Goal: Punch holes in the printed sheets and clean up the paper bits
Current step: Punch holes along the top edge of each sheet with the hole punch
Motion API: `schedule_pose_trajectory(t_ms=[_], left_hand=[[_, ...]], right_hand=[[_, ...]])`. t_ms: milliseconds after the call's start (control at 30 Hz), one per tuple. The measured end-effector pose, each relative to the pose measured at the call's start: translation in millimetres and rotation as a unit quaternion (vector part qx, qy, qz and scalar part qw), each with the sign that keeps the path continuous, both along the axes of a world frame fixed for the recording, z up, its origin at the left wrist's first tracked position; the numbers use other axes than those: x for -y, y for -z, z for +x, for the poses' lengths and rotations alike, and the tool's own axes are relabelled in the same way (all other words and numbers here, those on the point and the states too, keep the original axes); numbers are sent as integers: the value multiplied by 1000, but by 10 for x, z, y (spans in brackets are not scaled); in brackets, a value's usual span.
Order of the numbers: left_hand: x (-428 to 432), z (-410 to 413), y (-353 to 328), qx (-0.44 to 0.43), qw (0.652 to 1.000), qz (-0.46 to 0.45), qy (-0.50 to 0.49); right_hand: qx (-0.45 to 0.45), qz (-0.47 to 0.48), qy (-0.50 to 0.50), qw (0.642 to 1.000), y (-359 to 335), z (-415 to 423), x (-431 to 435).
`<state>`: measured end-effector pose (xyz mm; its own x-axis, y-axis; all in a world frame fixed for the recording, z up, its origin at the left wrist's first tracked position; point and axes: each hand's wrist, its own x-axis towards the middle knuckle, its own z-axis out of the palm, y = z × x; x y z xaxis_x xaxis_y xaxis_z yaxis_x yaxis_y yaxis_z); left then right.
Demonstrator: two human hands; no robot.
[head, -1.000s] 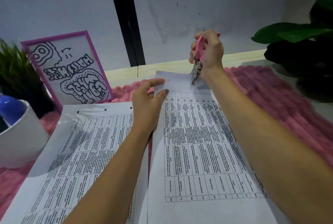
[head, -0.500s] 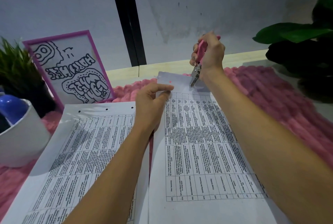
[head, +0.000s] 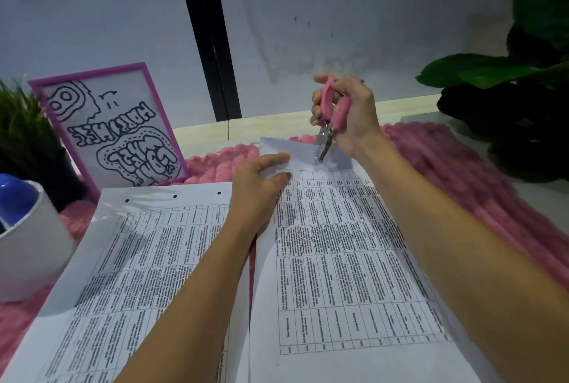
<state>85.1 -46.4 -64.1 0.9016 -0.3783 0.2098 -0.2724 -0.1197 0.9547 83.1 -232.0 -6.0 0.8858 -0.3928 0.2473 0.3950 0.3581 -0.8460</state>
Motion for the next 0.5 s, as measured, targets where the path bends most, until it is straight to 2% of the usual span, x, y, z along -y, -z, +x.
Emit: schedule_pose_trajectory(t_ms=[100, 500], left_hand=[[-1, -25, -18, -14, 1000, -13, -3], [-35, -10, -2, -36, 998, -49, 12]], right_hand=[[12, 4, 0, 1000, 10, -64, 87], [-16, -27, 114, 993, -4, -183, 473]])
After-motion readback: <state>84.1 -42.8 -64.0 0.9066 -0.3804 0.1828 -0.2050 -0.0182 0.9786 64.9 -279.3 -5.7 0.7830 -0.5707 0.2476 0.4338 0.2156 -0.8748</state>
